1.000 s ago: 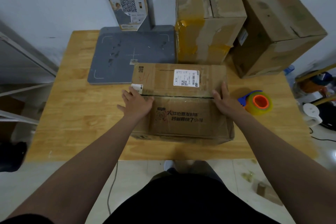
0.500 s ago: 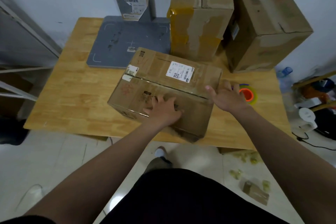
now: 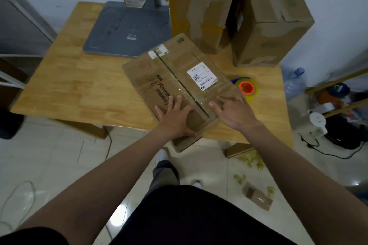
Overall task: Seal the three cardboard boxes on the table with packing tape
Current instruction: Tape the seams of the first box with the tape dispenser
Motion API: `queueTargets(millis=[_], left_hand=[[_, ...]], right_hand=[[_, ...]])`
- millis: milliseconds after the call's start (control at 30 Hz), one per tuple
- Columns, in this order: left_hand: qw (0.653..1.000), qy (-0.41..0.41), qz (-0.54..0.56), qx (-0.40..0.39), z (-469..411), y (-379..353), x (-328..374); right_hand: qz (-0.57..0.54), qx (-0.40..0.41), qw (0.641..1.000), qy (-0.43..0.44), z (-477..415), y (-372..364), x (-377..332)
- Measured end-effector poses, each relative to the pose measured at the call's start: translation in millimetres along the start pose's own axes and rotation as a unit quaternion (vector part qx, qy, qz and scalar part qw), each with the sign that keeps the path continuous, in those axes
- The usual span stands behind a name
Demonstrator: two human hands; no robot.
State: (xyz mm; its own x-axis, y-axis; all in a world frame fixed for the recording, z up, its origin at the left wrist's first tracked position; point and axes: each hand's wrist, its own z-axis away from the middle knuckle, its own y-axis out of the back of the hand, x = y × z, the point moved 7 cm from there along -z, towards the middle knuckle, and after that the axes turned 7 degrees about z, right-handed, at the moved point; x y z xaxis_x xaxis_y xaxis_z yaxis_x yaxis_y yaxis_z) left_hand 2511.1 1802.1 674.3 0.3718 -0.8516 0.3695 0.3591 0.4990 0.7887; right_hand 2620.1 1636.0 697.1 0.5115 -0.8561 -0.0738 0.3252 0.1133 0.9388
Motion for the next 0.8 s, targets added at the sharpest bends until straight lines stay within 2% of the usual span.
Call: queueTargets(millis=[200,400,600,800], left_hand=[[0.995,-0.071,-0.064,-0.024,-7,28,-13],[0.996,-0.067,-0.061,0.001,-19,46,-31],[0.996,-0.067,-0.053,-0.014,-37,68,-40],[0.995,-0.083,-0.046,-0.037,-42,75,-35]], right_hand=[[0.022,-0.009,1.000,-0.019,27,-1,-10],[-0.110,-0.075,0.991,-0.028,27,-14,-17],[-0.140,-0.067,0.987,-0.045,-8,-19,-23],[-0.175,-0.038,0.982,-0.065,-12,14,-35]])
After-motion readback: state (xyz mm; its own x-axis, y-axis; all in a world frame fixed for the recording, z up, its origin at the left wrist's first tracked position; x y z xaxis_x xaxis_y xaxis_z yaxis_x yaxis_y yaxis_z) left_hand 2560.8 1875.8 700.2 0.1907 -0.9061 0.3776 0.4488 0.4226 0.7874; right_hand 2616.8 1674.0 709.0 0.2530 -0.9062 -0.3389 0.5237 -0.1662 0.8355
